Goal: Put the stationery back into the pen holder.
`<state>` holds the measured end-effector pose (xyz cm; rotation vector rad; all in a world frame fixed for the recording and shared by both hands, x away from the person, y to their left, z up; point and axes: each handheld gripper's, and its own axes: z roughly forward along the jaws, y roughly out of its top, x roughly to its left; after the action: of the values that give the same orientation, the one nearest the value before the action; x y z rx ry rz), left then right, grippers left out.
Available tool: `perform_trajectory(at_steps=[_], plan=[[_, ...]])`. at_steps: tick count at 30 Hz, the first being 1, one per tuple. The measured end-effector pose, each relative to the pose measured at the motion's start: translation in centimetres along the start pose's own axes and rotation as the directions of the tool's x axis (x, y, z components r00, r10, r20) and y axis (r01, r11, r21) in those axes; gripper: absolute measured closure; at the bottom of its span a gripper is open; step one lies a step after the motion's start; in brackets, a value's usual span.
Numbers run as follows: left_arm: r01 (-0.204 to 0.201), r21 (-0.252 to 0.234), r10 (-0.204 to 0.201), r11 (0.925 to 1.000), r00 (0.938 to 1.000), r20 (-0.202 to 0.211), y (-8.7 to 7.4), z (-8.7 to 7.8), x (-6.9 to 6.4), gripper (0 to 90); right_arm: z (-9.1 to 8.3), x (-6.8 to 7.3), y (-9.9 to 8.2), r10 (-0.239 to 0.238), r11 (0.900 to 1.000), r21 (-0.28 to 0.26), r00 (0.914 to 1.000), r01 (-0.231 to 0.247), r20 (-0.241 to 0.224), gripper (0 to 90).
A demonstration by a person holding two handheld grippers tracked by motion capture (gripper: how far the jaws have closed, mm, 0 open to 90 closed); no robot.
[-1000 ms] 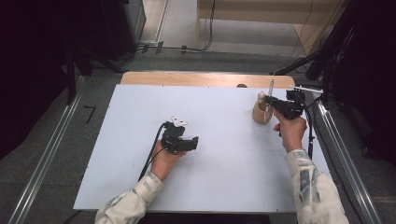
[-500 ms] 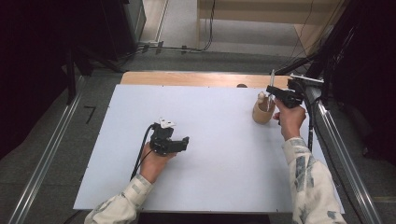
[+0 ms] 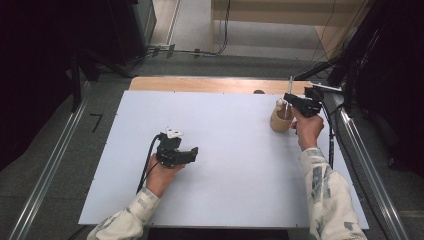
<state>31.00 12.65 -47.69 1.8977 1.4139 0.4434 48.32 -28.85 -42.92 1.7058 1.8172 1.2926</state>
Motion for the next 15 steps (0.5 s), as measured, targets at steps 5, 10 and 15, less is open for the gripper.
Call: perform_trajectory(at_steps=[5,10,15], plan=[[0.01,0.004,-0.01,0.9999,0.9999,-0.006,-0.3,-0.1,0.3,26.9,0.0,-0.6,-0.7,-0.002,0.9999,-0.01,1.0,0.002,0.001,73.9],[0.012,0.005,-0.012,0.9999,0.9999,-0.002,-0.3,-0.2,0.4,26.9,-0.2,-1.0,-1.3,0.0,1.0,0.0,1.0,0.0,-0.003,73.7],[0.009,0.008,-0.009,0.9999,1.0,-0.003,-0.4,-0.2,0.4,26.8,-0.6,-1.4,-1.7,-0.01,0.9999,-0.002,0.9999,0.01,0.001,64.1]])
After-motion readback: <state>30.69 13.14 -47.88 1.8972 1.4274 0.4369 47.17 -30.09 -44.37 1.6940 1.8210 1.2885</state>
